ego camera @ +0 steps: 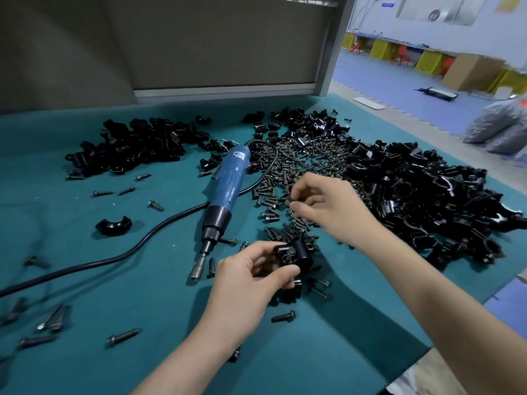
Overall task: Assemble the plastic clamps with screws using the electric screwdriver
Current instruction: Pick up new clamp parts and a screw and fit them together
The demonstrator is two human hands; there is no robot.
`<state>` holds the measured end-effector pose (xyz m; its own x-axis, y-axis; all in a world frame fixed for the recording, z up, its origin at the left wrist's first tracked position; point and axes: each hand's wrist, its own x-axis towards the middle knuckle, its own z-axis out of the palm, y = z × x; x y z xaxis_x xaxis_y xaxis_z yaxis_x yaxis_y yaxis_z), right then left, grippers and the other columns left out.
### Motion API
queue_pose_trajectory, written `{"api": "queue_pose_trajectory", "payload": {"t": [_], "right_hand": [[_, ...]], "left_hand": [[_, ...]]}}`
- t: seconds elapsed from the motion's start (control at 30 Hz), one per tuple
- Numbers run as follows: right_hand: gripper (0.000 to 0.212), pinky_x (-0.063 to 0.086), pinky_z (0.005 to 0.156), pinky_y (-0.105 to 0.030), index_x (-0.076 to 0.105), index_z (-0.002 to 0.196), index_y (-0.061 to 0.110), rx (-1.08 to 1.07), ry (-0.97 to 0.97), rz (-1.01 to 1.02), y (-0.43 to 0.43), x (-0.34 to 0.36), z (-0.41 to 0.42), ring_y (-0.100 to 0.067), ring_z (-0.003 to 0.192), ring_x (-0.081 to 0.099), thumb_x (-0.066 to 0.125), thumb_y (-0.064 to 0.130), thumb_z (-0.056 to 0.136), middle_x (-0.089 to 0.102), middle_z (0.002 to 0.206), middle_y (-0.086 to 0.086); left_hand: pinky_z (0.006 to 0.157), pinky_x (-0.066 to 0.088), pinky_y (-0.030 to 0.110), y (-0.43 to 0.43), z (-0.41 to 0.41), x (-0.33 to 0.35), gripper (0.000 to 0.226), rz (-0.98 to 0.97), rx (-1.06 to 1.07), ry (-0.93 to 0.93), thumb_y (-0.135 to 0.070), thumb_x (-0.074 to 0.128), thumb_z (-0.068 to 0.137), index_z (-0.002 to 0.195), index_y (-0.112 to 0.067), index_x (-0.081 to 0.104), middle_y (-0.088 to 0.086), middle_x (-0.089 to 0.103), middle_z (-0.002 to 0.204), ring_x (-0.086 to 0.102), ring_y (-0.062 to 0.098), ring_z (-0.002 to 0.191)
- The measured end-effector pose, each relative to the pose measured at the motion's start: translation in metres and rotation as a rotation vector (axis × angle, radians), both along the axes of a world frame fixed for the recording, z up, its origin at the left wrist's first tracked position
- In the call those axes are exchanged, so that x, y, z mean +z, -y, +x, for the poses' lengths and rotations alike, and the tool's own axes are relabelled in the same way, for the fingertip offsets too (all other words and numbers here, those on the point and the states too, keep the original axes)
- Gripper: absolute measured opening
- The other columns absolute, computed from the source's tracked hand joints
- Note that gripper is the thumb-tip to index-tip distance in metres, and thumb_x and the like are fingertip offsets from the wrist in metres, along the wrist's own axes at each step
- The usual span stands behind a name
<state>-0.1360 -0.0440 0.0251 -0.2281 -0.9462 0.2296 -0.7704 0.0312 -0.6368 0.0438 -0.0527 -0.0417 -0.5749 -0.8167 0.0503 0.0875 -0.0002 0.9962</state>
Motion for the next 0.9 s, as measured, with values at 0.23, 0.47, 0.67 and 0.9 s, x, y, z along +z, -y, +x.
{"api": "queue_pose_trajectory", "payload": {"t": [0.23, 0.47, 0.67, 0.9], "right_hand": [[0.005, 0.054, 0.071, -0.029, 0.064, 0.088, 0.009, -0.044, -0.049, 0.073, -0.014, 0.000, -0.008, -0.023, 0.073, 0.065, 0.066, 0.004, 0.087, 0.064, 0.085, -0.006], [0.016, 0.049, 0.067, -0.014, 0.074, 0.081, 0.021, 0.099, -0.011, 0.043, -0.049, 0.024, -0.003, -0.004, 0.070, 0.064, 0.074, 0.005, 0.083, 0.066, 0.079, 0.012], [0.009, 0.045, 0.074, -0.012, 0.076, 0.088, 0.015, 0.176, -0.309, 0.118, -0.061, 0.033, 0.012, -0.004, 0.074, 0.056, 0.071, 0.009, 0.086, 0.057, 0.089, 0.011], [0.011, 0.037, 0.074, -0.010, 0.074, 0.096, 0.016, 0.218, -0.421, 0.145, -0.057, 0.039, 0.017, 0.008, 0.071, 0.044, 0.065, 0.014, 0.091, 0.053, 0.094, 0.010]], "left_hand": [[0.071, 0.057, 0.026, 0.000, 0.002, 0.002, 0.033, -0.003, -0.009, -0.003, -0.009, 0.077, 0.077, 0.093, -0.037, 0.073, -0.001, 0.075, 0.084, 0.072, 0.017, 0.074], [0.072, 0.058, 0.027, 0.000, 0.001, 0.001, 0.027, -0.006, -0.022, -0.034, -0.015, 0.077, 0.074, 0.093, -0.034, 0.073, 0.000, 0.075, 0.088, 0.072, 0.017, 0.077], [0.071, 0.057, 0.027, 0.000, 0.000, 0.002, 0.030, 0.007, -0.018, -0.057, -0.001, 0.075, 0.077, 0.091, -0.028, 0.074, 0.002, 0.076, 0.088, 0.071, 0.017, 0.079], [0.069, 0.057, 0.026, -0.002, 0.001, 0.003, 0.027, 0.013, -0.024, -0.082, -0.021, 0.077, 0.064, 0.091, -0.026, 0.075, 0.005, 0.075, 0.087, 0.070, 0.018, 0.079]]}}
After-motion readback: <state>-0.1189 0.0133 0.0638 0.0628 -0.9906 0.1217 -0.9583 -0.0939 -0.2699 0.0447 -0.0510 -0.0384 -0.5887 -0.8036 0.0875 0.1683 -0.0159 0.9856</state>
